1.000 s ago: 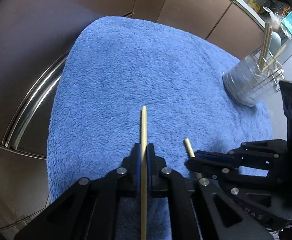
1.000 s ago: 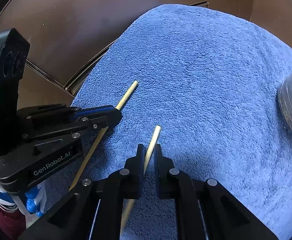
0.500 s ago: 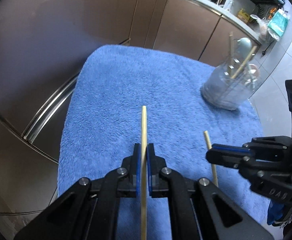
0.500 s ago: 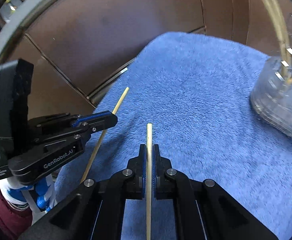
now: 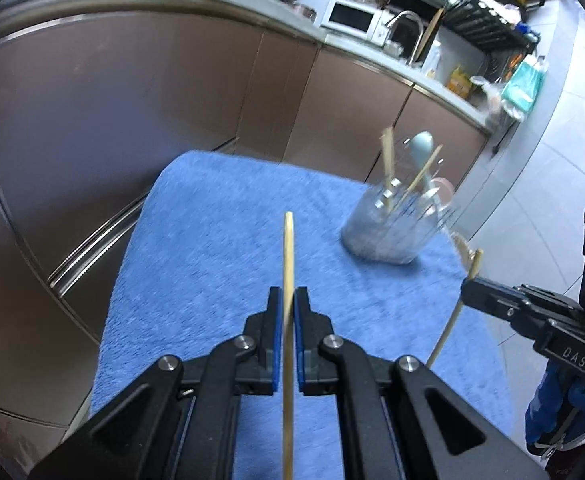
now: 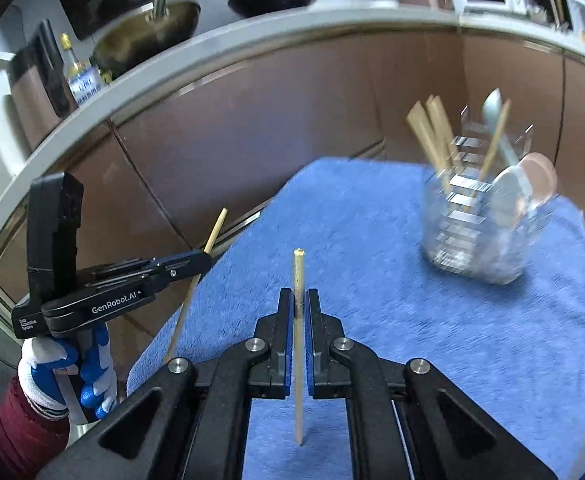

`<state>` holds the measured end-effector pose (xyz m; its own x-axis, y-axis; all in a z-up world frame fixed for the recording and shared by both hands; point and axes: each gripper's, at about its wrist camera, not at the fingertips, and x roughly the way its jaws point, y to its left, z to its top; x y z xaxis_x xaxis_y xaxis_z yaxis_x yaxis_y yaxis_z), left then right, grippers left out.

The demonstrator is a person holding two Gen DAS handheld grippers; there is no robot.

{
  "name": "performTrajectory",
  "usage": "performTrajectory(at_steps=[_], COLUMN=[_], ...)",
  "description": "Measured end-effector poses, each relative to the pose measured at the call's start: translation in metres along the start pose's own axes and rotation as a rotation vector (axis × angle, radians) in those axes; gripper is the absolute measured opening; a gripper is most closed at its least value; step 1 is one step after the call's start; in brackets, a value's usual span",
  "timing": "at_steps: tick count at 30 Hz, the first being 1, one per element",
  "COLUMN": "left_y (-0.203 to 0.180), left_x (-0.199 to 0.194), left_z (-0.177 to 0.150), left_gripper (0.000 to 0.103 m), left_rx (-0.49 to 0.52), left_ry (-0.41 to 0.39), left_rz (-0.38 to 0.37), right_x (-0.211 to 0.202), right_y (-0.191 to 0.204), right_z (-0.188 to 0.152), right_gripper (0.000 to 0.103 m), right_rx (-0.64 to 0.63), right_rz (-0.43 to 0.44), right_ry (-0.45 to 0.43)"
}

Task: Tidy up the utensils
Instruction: 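Carry both chopsticks over the holder and drop them inside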

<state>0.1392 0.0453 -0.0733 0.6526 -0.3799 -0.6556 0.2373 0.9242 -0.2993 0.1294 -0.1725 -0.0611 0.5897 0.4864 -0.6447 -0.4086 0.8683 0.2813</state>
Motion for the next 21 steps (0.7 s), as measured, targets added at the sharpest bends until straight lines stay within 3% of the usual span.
performTrajectory(at_steps=[7,12,17,21], left_y=[-0.042,-0.065,-0.087,-0.103], left_x=[-0.014,-0.025,-0.027,-0.011], left_z=[0.03,0.07,0.114,0.143], left_gripper=[0.005,0.005,0.005,0.005], left_rx=[0.028,-0.009,-0.057,-0.097], left_ry=[-0.128,-0.277,-0.441,-0.525], left_rz=[-0.049,-0.123,-0.189,-0.216], right_x=[-0.06,-0.089,-0.102,-0.095], right_y=[-0.016,-0.029,-0.039,-0.048], right_z=[0.027,0.06,0.096,0.125], right_gripper=[0.005,0.005,0.005,0.005], right_rx=[-0.026,-0.056,-0.076,-0.091], right_rz=[-0.051,-0.086,-0.11,-0.131], right_ry=[-0.177,-0.297,-0.41,-0.471])
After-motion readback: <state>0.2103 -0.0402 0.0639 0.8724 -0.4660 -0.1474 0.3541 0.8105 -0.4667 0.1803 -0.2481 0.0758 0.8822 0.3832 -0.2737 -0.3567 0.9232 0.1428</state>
